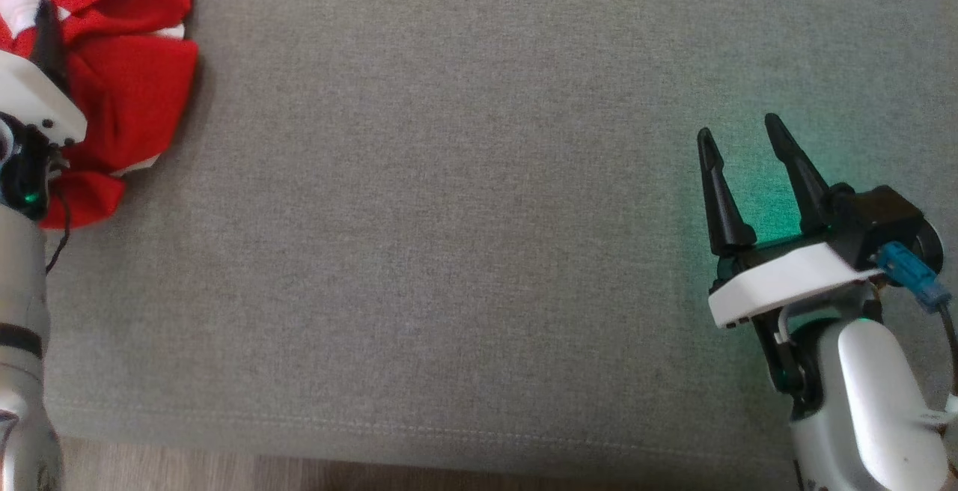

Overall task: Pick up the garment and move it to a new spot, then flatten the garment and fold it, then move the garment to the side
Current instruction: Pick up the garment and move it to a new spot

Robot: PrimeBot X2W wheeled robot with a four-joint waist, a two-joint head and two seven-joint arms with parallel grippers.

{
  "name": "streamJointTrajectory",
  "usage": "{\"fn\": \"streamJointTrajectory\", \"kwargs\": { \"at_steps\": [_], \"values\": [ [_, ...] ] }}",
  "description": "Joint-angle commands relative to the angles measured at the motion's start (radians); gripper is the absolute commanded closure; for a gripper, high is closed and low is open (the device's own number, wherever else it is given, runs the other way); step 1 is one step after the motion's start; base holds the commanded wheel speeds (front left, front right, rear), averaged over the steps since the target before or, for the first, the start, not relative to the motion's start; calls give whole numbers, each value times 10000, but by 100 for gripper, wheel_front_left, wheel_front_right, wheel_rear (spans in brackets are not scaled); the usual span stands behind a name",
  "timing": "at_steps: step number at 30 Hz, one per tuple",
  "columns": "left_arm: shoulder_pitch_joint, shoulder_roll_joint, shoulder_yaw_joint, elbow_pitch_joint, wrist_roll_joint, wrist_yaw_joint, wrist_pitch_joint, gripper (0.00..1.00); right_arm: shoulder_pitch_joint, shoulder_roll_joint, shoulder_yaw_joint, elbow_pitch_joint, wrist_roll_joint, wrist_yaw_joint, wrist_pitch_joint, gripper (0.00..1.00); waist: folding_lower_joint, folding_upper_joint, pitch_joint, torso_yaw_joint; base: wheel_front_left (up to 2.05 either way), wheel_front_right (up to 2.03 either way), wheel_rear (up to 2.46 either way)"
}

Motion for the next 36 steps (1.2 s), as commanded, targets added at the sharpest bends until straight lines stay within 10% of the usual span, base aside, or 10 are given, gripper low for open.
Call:
{"fn": "streamJointTrajectory", "kwargs": {
  "at_steps": [1, 3, 6, 20, 36],
  "values": [
    [-458, 717, 142, 71, -85, -35, 238, 0, -300, -22, 225, -366, -42, -7, -1, 0, -2, 0, 55, -24, 0, 0, 0],
    [-545, 717, 103, 221, -105, -42, 348, 0, -316, -22, 217, -356, -38, -7, -5, 0, -2, 0, 63, -14, 0, 0, 0],
    [-755, 724, -16, 527, -158, -62, 498, 100, -372, -22, 244, -316, 4, -7, -27, 0, -2, 0, 46, 18, 0, 0, 0],
    [-1528, 1185, -481, 45, 358, 200, -1899, 100, -303, -22, 98, -148, 181, -7, -120, 0, -2, 0, -699, 240, 0, 0, 0],
    [-179, 1195, -979, -3402, 551, 328, -1991, 100, 522, -22, -399, -341, 763, -7, -340, 0, -2, 0, -2266, 118, 0, 0, 0]
  ]
}}
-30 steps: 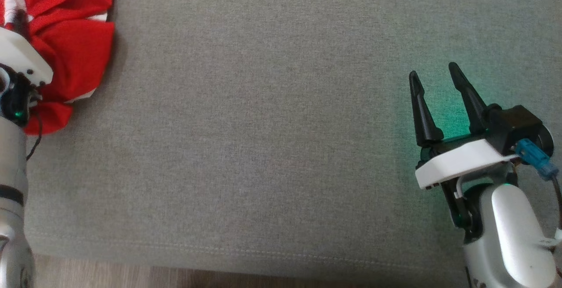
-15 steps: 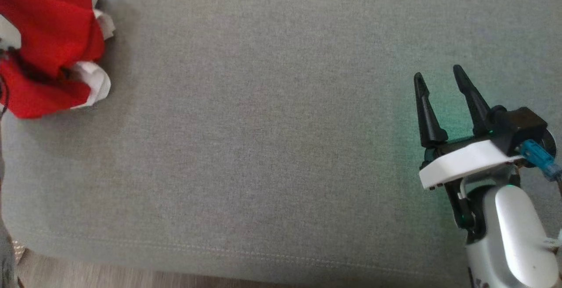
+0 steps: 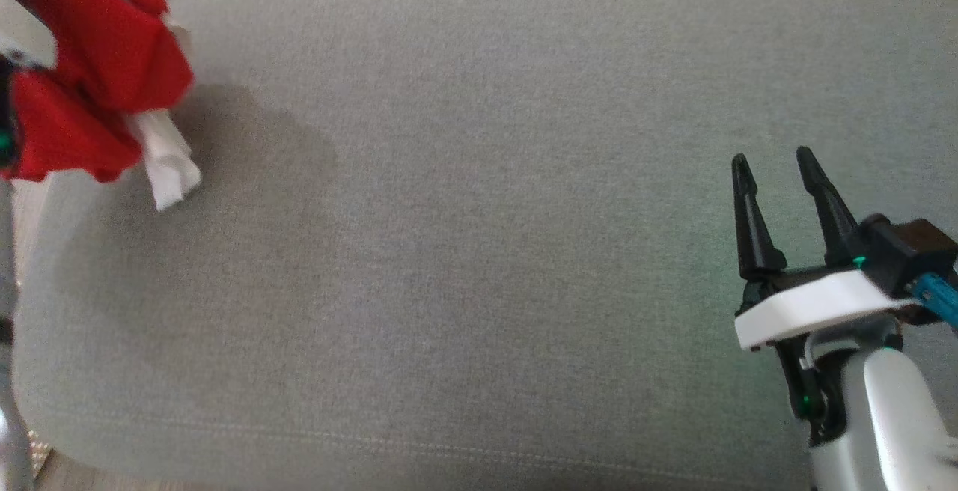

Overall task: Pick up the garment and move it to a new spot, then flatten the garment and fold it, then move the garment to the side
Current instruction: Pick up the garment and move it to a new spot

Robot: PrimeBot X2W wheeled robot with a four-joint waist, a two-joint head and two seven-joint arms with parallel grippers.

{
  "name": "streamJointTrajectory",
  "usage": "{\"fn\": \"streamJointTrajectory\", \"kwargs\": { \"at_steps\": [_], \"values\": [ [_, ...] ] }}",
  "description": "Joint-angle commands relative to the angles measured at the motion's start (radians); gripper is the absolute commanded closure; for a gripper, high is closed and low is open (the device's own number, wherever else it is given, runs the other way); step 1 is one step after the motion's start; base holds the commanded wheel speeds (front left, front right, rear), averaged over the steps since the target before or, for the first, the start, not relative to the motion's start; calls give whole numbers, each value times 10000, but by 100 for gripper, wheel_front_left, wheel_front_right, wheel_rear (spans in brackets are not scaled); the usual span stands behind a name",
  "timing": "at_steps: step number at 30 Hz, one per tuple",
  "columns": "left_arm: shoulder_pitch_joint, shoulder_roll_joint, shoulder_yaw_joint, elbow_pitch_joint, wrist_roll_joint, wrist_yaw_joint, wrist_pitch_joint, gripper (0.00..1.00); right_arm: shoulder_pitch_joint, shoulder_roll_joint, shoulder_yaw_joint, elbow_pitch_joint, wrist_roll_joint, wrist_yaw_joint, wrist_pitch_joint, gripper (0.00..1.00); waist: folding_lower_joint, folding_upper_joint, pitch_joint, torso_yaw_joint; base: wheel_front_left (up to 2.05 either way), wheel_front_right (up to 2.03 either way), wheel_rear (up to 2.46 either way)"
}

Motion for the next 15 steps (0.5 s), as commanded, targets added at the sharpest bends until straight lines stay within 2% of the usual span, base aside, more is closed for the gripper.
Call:
{"fn": "streamJointTrajectory", "kwargs": {
  "at_steps": [1, 10, 11, 15],
  "values": [
    [304, 544, 232, -1160, -54, 128, 111, 100, 13, -24, 170, -485, 157, -7, -104, 0, 1, 0, -281, -134, 0, 0, 0],
    [3818, -277, -288, -6356, -411, 886, 1499, 100, 515, -24, 110, -762, 507, -7, -130, 0, 1, 0, -690, -746, 0, 0, 0],
    [3818, -277, -288, -6356, -411, 886, 1499, 100, 515, -24, 110, -762, 507, -7, -130, 0, 1, 0, -690, -746, 0, 0, 0],
    [5040, -739, -879, -8010, -447, 1142, 2032, 100, 502, -24, 213, -844, 576, -7, -117, 0, 1, 0, -655, -1239, 0, 0, 0]
  ]
}}
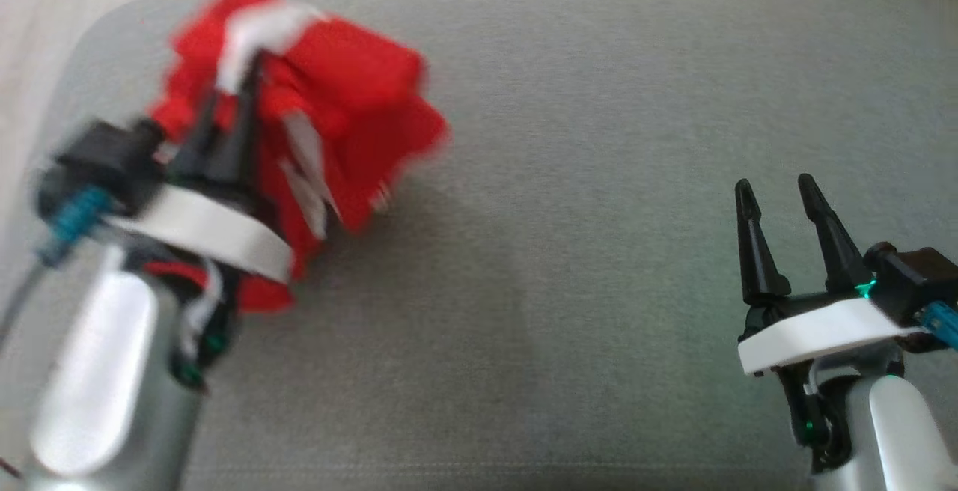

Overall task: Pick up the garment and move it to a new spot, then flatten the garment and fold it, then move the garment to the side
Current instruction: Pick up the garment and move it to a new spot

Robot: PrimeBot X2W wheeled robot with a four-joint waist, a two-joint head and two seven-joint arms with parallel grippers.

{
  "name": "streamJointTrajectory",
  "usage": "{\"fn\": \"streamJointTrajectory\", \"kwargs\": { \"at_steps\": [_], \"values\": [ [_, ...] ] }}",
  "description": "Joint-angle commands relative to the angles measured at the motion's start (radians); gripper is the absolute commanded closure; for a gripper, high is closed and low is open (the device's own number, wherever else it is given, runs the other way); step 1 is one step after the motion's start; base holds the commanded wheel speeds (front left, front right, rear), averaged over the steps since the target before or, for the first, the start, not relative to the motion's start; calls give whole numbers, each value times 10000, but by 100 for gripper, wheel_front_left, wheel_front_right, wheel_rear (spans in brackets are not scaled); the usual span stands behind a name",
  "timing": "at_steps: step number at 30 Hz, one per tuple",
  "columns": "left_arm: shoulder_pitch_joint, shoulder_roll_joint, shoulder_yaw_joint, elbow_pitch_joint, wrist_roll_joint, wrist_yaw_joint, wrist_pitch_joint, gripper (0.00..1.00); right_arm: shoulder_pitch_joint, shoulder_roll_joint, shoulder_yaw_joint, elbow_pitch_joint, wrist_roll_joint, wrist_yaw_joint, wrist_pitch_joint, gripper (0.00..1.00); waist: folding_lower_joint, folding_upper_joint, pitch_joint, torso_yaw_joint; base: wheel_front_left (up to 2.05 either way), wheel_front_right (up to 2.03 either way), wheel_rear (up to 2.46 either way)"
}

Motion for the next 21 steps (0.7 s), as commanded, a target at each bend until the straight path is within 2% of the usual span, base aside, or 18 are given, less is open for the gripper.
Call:
{"fn": "streamJointTrajectory", "kwargs": {
  "at_steps": [1, 6, 13, 21],
  "values": [
    [-391, 165, 282, -618, -77, 61, 86, 100, -244, -37, 247, -418, 96, -7, -104, 0, 1, 0, 30, -328, 0, 0, 0],
    [-59, -636, -753, -1133, -169, -58, 311, 100, -349, -37, 378, -415, 149, -7, -122, 0, 1, 0, 154, -1087, 0, 0, 0],
    [-778, -1614, -1707, -746, -140, -315, 139, 100, -463, -37, 543, -335, 290, -7, -240, 0, 1, 0, 400, -2252, 0, 0, 0],
    [-1190, -1809, -2192, 829, -70, -474, 380, 100, -489, -37, 529, -282, 471, -7, -458, 0, 1, 0, 936, -2954, 0, 0, 0]
  ]
}}
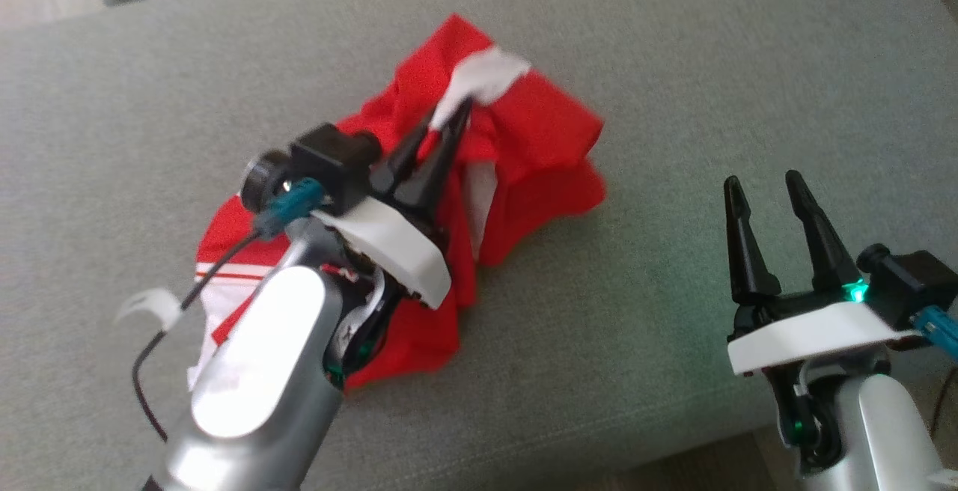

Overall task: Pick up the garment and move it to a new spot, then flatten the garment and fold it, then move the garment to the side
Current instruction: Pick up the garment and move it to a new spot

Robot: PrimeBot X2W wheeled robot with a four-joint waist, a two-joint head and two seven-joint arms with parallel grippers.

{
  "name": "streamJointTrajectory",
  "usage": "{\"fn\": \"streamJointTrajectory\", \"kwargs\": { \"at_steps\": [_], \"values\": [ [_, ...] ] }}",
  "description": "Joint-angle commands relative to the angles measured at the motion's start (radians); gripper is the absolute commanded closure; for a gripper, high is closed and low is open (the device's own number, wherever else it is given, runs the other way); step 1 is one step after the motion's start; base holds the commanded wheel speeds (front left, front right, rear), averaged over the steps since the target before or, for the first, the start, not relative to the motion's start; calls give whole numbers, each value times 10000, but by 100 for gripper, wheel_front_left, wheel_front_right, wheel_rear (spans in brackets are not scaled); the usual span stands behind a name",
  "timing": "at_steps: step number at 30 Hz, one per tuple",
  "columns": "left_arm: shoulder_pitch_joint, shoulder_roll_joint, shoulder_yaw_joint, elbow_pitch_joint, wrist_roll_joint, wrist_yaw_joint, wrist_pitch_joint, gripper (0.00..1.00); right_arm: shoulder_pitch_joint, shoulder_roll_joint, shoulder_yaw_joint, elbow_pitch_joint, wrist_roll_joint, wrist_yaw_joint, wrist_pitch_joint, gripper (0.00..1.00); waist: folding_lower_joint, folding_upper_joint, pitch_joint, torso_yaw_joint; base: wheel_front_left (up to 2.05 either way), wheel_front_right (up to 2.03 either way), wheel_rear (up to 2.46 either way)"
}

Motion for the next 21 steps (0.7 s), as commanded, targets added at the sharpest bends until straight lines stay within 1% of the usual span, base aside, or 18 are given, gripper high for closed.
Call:
{"fn": "streamJointTrajectory", "kwargs": {
  "at_steps": [1, 5, 6, 8, 9, 12, 15, 19, 21],
  "values": [
    [-357, 82, 254, 54, 51, -83, 88, 100, -461, -41, 222, -298, 79, -7, -126, 0, 0, -1, 286, -188, 0, 0, 0],
    [-423, 86, 62, 1226, -18, -242, 275, 100, -569, -41, 234, -231, 147, -7, -273, 0, 0, -1, 549, -206, 0, 0, 0],
    [-450, 70, 17, 1443, -37, -280, 285, 96, -601, -41, 230, -204, 156, -7, -302, 0, 0, -1, 591, -191, 0, 0, 0],
    [-484, 33, -84, 1819, -79, -344, 337, 19, -659, -41, 228, -134, 165, -7, -338, 0, 0, -1, 639, -136, 0, 0, 0],
    [-508, 19, -130, 1951, -83, -370, 325, 0, -692, -41, 234, -91, 167, -7, -351, 0, 0, -1, 648, -102, 0, 0, 0],
    [-552, 5, -273, 2186, -2, -411, 162, 0, -756, -41, 214, 22, 136, -7, -387, 0, 0, -1, 605, 66, 0, 0, 0],
    [-457, 44, -353, 2243, 111, -359, -121, 0, -781, -41, 198, 111, 65, -7, -384, 0, 0, -1, 459, 277, 0, 0, 0],
    [-229, 169, -319, 2151, 210, -193, -484, 0, -770, -41, 189, 172, -28, -7, -343, 0, 0, -1, 265, 517, 0, 0, 0],
    [-1, 233, -186, 2000, 179, -3, -734, 0, -743, -41, 168, 193, -103, -7, -292, 0, 0, -1, 129, 712, 0, 0, 0]
  ]
}}
